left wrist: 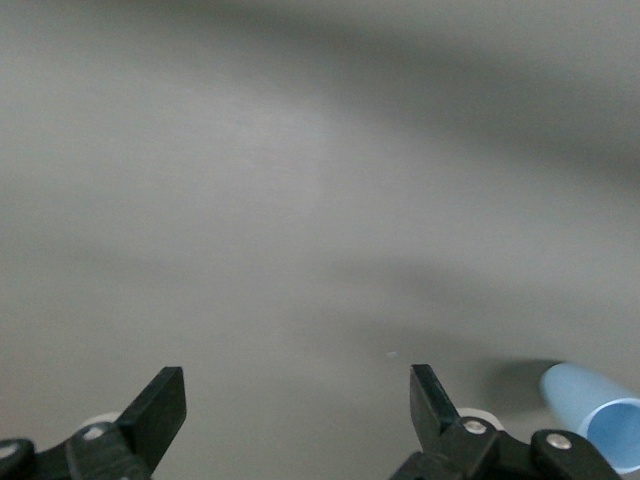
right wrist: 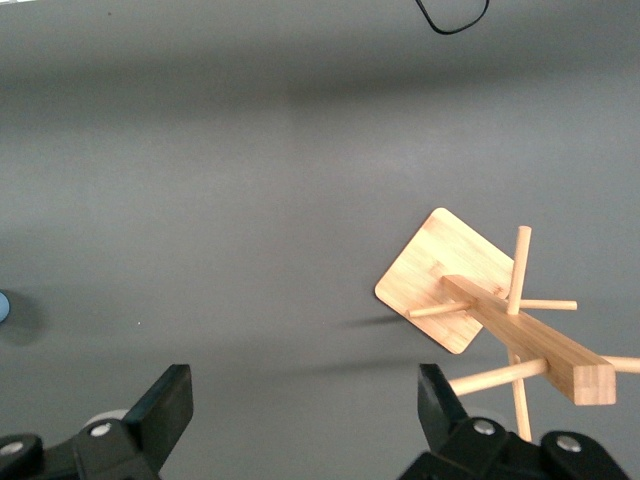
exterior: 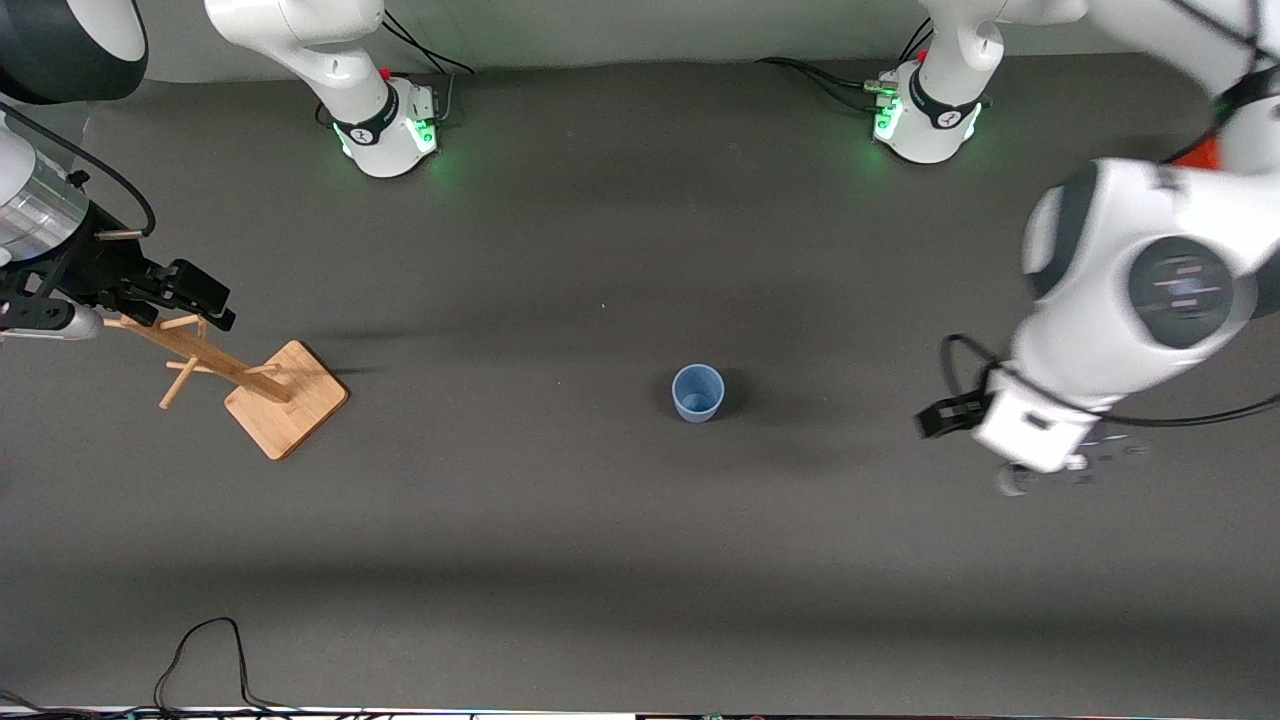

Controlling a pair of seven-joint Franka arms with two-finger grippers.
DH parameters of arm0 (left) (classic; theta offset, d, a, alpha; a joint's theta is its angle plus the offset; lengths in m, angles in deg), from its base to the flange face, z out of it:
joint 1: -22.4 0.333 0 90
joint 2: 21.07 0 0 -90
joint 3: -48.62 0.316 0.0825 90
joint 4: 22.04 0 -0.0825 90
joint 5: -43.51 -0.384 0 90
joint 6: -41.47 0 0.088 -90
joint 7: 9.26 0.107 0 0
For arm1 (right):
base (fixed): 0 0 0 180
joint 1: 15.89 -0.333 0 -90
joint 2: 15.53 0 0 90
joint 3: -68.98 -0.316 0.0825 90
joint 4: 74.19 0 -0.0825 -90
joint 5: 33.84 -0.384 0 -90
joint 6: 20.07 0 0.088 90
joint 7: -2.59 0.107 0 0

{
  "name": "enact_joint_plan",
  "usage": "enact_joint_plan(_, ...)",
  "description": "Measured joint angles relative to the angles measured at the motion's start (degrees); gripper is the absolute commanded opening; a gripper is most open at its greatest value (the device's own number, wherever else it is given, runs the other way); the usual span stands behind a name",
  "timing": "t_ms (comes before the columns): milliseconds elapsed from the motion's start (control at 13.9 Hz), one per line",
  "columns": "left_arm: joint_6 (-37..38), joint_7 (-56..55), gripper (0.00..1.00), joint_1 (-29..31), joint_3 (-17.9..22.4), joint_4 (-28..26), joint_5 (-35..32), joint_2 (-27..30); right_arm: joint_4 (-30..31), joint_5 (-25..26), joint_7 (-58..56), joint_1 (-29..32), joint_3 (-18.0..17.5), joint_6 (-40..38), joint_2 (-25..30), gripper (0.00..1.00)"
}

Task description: Rotate and upright cup with both arms

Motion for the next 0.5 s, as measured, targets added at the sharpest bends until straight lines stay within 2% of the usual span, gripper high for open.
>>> enact_joint_plan(287,2.6,13.7,1.00,8.4,0.0,-0.2,0.1,3.2,-4.9,-0.1,0.3,0.1,0.0,0.0,-5.9,1.00)
enact_joint_plan(502,3.0,18.1,1.00,12.3,0.1,-3.1,0.3,4.9,-5.7,-0.1,0.3,0.1,0.0,-0.1,-6.9,1.00)
